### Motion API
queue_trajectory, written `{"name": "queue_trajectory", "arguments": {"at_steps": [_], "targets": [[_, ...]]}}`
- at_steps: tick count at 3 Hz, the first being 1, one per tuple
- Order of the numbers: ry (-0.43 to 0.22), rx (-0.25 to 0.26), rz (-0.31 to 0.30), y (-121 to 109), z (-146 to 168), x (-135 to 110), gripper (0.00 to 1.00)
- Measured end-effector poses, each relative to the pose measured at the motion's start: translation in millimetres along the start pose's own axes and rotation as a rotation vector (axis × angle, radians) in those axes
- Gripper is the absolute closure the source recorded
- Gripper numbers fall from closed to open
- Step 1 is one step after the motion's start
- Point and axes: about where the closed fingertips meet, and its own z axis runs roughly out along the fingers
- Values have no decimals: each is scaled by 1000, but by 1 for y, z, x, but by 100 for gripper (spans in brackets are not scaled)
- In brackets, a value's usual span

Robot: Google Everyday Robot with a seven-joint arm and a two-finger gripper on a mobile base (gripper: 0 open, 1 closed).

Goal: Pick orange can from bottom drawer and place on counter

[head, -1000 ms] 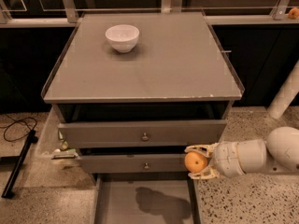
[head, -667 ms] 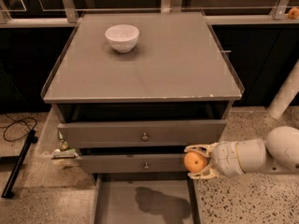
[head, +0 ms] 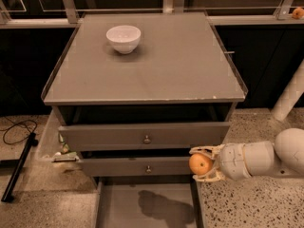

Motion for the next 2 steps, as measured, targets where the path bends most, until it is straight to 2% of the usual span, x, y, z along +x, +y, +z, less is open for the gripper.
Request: {"name": "queue_trajectory", "arguments": {"at_steps": [1, 2], "targets": [[37, 43, -50, -11, -33, -23, 100], [37, 43, -50, -11, -33, -23, 100]]}}
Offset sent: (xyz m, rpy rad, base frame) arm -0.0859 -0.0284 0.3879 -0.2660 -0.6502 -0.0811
